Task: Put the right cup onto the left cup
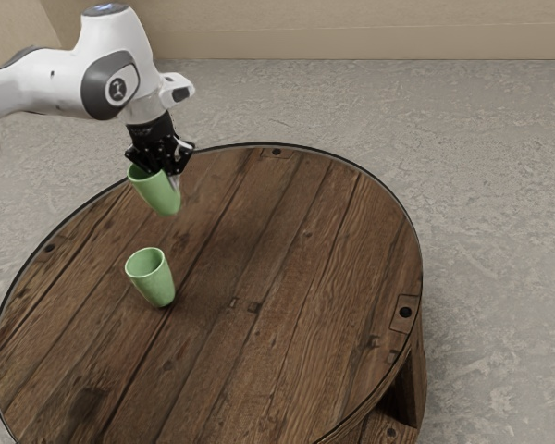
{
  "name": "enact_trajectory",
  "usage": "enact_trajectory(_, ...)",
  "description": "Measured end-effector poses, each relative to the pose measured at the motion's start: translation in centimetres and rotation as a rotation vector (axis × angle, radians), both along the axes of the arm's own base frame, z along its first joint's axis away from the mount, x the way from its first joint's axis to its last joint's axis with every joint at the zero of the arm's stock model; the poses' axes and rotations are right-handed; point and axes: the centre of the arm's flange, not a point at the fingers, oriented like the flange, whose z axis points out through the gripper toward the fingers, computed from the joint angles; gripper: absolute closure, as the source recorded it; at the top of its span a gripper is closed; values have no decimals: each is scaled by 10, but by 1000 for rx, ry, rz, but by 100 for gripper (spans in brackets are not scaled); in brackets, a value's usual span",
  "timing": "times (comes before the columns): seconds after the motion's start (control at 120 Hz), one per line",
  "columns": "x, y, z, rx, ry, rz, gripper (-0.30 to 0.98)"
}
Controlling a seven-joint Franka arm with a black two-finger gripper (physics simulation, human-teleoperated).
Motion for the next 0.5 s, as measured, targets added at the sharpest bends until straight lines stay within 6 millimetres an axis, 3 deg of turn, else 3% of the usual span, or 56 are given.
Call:
enact_trajectory(0.083, -13, 17, -2, 13, 27, 46, 78)
enact_trajectory(0.317, -24, 63, -27, 16, 88, 182, 78)
enact_trajectory(0.5, -30, 84, -36, -1, 89, 263, 78)
